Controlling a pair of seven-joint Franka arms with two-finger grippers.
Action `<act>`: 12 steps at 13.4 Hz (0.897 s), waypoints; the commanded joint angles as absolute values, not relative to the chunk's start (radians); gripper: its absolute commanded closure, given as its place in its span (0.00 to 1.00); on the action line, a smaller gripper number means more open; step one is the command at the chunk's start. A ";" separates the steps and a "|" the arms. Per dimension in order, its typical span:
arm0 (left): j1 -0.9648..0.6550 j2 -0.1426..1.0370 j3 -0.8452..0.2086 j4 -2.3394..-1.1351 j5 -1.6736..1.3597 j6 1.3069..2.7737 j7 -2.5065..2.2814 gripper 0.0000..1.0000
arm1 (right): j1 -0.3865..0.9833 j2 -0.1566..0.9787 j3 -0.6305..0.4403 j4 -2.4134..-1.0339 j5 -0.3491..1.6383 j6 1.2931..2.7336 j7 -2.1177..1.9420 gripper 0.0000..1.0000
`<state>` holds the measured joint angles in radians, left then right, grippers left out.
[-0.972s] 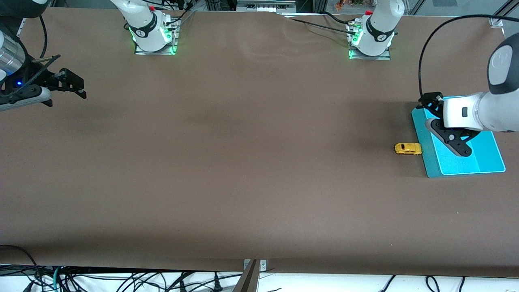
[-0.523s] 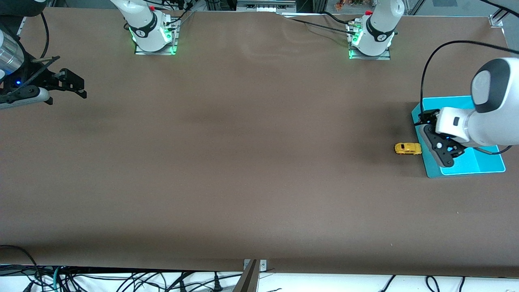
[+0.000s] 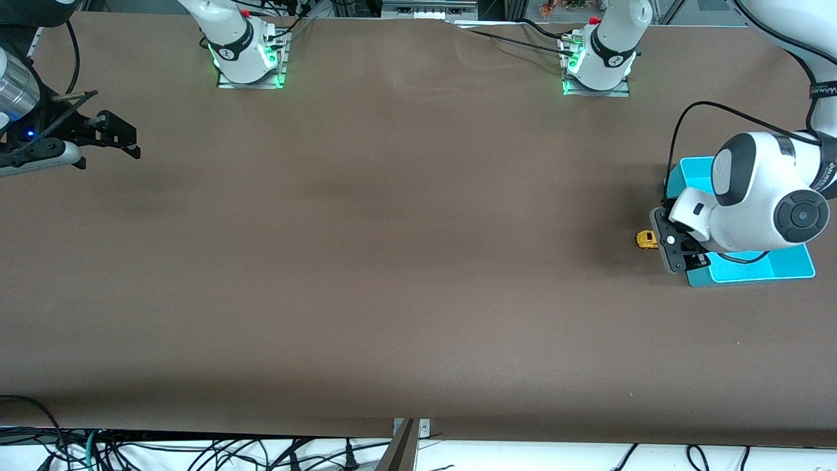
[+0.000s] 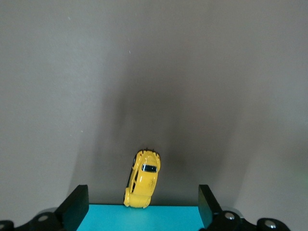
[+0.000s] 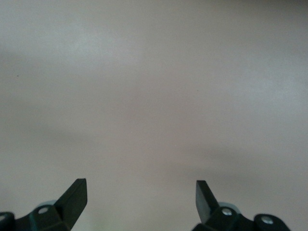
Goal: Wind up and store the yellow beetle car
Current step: 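Lower the left gripper onto the yellow car and close on it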
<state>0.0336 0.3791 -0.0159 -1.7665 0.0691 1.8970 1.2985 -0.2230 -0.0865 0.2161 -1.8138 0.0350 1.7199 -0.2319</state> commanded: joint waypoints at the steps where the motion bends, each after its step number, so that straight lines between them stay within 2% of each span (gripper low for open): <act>1: 0.064 0.371 -0.021 -1.850 0.094 2.017 1.389 0.00 | -0.210 -0.083 0.204 -1.802 0.037 1.707 -0.224 0.00; 5: 0.103 0.368 -0.021 -1.974 0.094 2.181 1.428 0.00 | -0.210 -0.083 0.204 -1.802 0.035 1.707 -0.222 0.00; 12: 0.121 0.371 -0.021 -2.075 0.094 2.342 1.482 0.00 | -0.207 -0.078 0.210 -1.798 0.038 1.721 -0.221 0.00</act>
<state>0.1054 0.3904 -0.0147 -2.0303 0.0732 2.2840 1.4343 -0.2151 -0.0839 0.2144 -1.8138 0.0350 1.7223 -0.2319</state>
